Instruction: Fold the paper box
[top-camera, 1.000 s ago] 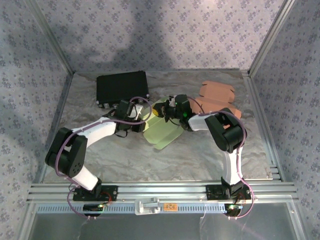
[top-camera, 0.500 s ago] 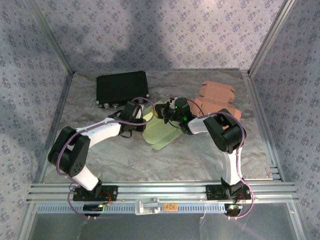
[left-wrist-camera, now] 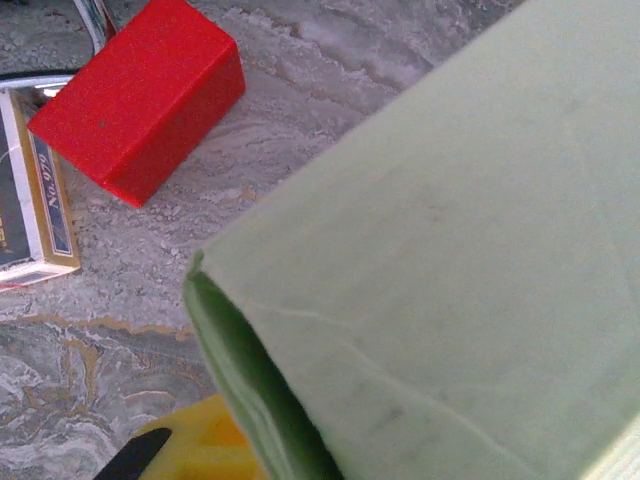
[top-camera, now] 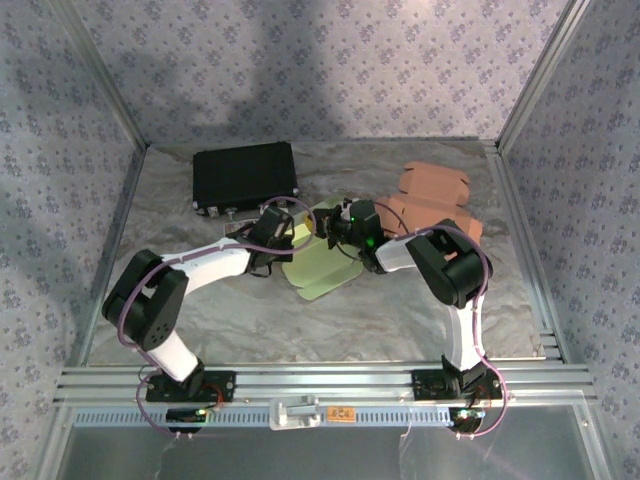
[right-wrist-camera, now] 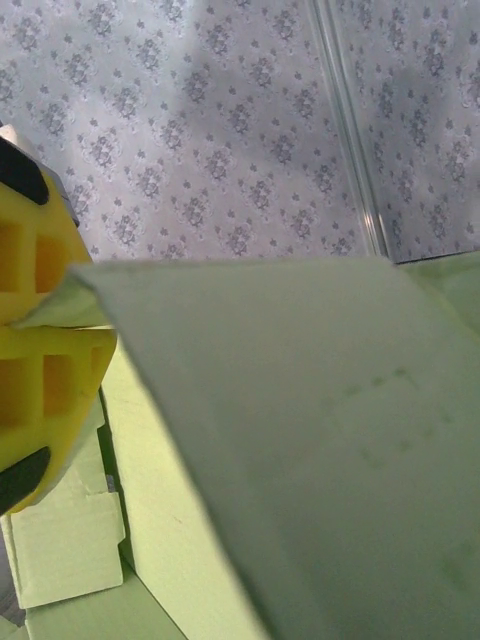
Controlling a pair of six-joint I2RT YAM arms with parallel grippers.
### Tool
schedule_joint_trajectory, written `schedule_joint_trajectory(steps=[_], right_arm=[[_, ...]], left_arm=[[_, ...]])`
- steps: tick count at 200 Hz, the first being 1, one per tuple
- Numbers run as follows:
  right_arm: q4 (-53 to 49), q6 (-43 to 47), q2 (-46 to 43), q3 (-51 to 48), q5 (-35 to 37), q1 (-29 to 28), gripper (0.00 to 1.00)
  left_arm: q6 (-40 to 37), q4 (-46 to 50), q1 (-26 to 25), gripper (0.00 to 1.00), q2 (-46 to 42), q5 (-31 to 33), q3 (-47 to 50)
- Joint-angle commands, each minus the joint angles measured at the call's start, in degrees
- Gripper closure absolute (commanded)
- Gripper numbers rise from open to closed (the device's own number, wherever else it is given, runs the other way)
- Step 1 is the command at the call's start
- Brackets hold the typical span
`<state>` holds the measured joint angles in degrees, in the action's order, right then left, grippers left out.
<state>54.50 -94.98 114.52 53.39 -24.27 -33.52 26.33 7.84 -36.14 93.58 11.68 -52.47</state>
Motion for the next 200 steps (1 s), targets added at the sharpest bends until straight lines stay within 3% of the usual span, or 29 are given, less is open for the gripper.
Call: schedule_joint_trajectory(steps=[1,83,125,154,177,200], right_arm=[[-3.9,-2.1,-0.9,-1.5,-0.4,-1.0,1.0],[-5.4,-2.9,-1.5,-1.8,0.3,-1.0,1.0],[-5.8,-3.2,-1.6,-1.4,0.5,-1.0,1.0],[-6.1,-4.0,-1.9,-1.2,1.1,-1.2,1.0],[-8.8,-3.8,-3.4,-0.7,1.7,-1.2,1.0],[-13.7,-2.9,-5.7,0.3,1.8,-0.7,0.84]], left_arm=[[1.9,-1.7,-0.7,0.82,2.3,1.9,-0.6],[2.2,-4.5,-0.9,0.74,5.1,2.4,-1.4],[2.8,-4.1,-1.0,0.83,5.1,3.8,-1.8],[4.0,-1.6,-1.4,1.0,4.9,6.3,-3.4],[8.4,5.1,-1.6,1.0,5.7,9.6,-7.3],[11.7,13.7,-1.7,1.0,7.1,11.4,-12.2]])
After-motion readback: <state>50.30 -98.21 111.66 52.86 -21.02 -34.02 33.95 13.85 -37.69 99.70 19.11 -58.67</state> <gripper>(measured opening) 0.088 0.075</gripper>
